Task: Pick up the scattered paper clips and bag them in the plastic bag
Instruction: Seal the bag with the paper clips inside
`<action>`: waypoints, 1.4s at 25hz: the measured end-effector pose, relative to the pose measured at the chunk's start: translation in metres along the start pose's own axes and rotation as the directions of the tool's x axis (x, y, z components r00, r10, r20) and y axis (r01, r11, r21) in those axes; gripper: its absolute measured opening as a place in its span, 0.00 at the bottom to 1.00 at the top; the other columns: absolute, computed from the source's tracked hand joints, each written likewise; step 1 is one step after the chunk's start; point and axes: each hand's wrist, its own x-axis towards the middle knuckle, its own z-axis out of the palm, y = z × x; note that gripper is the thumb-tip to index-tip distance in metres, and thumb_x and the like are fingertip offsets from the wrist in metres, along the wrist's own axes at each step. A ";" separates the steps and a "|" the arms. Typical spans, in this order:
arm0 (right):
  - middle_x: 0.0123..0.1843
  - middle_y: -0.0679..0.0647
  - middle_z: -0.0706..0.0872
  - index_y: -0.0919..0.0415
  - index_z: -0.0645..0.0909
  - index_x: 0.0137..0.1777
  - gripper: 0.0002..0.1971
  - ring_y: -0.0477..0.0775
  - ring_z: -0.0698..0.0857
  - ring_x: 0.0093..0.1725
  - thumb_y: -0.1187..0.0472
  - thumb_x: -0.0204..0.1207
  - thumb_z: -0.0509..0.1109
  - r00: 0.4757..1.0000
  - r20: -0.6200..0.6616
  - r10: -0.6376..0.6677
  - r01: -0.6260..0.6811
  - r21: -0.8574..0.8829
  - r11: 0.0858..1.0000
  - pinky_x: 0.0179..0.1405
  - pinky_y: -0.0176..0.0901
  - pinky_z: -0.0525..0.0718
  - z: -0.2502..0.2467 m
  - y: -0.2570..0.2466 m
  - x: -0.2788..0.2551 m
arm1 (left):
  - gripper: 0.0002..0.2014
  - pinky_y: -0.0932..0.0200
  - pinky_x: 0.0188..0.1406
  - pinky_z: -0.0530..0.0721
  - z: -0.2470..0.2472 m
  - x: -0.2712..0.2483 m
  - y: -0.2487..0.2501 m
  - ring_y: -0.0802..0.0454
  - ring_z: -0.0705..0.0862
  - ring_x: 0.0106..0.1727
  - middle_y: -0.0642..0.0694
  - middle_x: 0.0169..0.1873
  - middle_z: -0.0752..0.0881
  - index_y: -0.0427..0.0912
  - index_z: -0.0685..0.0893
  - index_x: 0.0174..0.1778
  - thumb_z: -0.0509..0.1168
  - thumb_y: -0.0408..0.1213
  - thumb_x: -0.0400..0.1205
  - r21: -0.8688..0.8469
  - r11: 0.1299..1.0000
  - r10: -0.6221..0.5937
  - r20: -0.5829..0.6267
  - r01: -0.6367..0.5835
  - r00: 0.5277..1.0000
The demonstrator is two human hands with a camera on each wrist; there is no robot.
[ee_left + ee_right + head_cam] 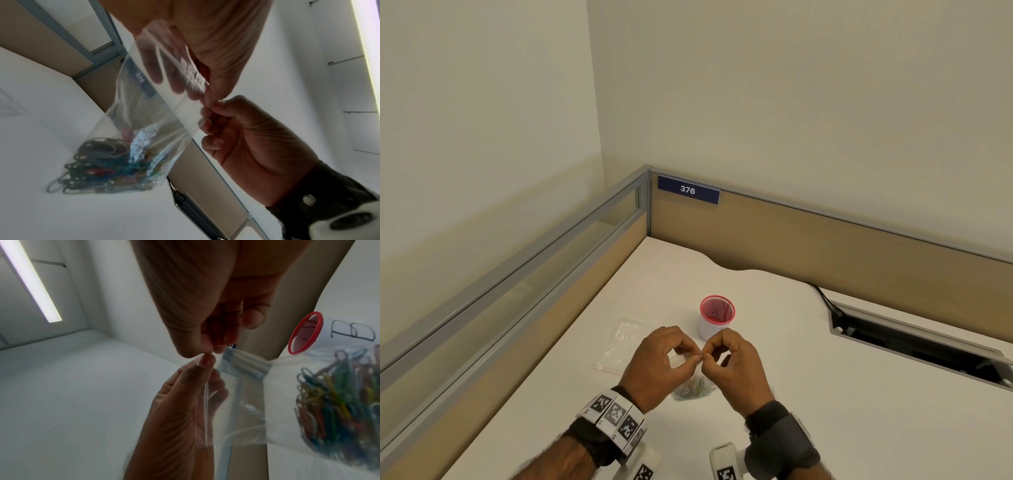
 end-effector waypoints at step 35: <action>0.41 0.59 0.90 0.67 0.81 0.40 0.05 0.58 0.89 0.43 0.67 0.65 0.67 0.996 0.082 -0.029 -0.005 0.385 0.923 0.47 0.47 0.90 -0.006 -0.007 -0.006 | 0.33 0.55 0.26 0.88 0.005 -0.015 -0.031 0.39 0.91 0.34 0.28 0.46 0.93 0.34 0.85 0.60 0.51 0.63 0.87 -0.466 0.270 -0.715 0.489 0.843 0.499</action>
